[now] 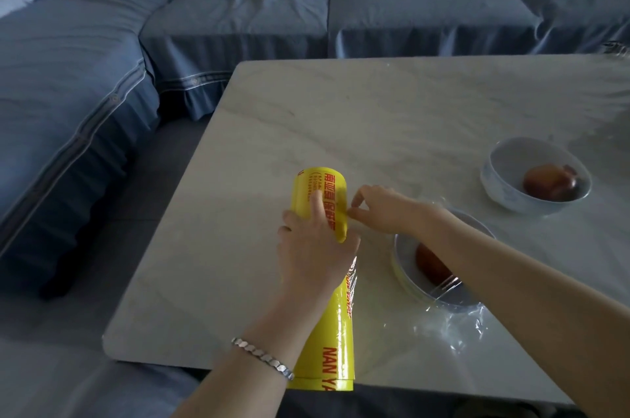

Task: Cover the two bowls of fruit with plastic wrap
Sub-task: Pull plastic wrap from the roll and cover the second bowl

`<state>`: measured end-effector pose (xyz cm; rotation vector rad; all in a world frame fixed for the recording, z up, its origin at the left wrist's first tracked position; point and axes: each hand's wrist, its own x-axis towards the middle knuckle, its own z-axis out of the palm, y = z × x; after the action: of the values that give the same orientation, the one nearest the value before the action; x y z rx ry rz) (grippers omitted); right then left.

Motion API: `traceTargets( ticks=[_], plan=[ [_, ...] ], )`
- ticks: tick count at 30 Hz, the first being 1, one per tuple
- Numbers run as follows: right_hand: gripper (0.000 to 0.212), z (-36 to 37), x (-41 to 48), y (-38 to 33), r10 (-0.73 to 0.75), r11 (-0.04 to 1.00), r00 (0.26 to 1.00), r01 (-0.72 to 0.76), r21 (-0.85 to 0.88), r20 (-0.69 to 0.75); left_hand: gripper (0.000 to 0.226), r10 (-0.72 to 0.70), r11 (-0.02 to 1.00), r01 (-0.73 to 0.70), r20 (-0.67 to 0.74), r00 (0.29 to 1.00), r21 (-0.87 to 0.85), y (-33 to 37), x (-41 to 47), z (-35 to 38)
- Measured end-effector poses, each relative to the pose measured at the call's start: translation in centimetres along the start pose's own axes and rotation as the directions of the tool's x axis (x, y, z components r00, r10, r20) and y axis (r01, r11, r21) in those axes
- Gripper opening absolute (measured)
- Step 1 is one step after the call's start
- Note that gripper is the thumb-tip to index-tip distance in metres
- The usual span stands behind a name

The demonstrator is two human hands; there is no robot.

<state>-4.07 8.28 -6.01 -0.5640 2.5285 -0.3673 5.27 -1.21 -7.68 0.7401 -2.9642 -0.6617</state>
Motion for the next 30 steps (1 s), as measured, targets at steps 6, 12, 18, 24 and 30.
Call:
traceTargets(
  ticks=[6,12,18,24,30],
  plan=[
    [0.035,0.7,0.0,0.1,0.039,0.999,0.994,-0.037,0.013,-0.105,0.078,0.047,0.997,-0.051,0.075,0.996,0.055,0.1,0.0,-0.2],
    [0.029,1.1,0.6,-0.3,0.071,0.997,0.978,-0.061,0.056,-0.197,0.08,0.028,1.0,-0.028,0.082,0.996,0.001,-0.6,0.2,-0.4],
    [0.02,2.2,2.4,0.1,0.127,0.985,0.971,-0.1,0.14,-0.203,0.081,0.033,0.999,-0.032,0.081,0.996,-0.004,-0.9,0.4,-0.5],
    [0.018,0.3,3.9,1.1,0.234,0.836,0.964,-0.133,0.532,-0.127,0.079,0.002,1.0,-0.002,0.101,0.995,-0.004,-0.7,0.4,-0.6],
    [0.031,0.4,5.5,2.0,0.423,0.556,0.906,-0.242,0.795,-0.019,0.079,-0.001,1.0,0.0,0.087,0.996,0.006,-0.6,0.2,-0.5]
  ],
)
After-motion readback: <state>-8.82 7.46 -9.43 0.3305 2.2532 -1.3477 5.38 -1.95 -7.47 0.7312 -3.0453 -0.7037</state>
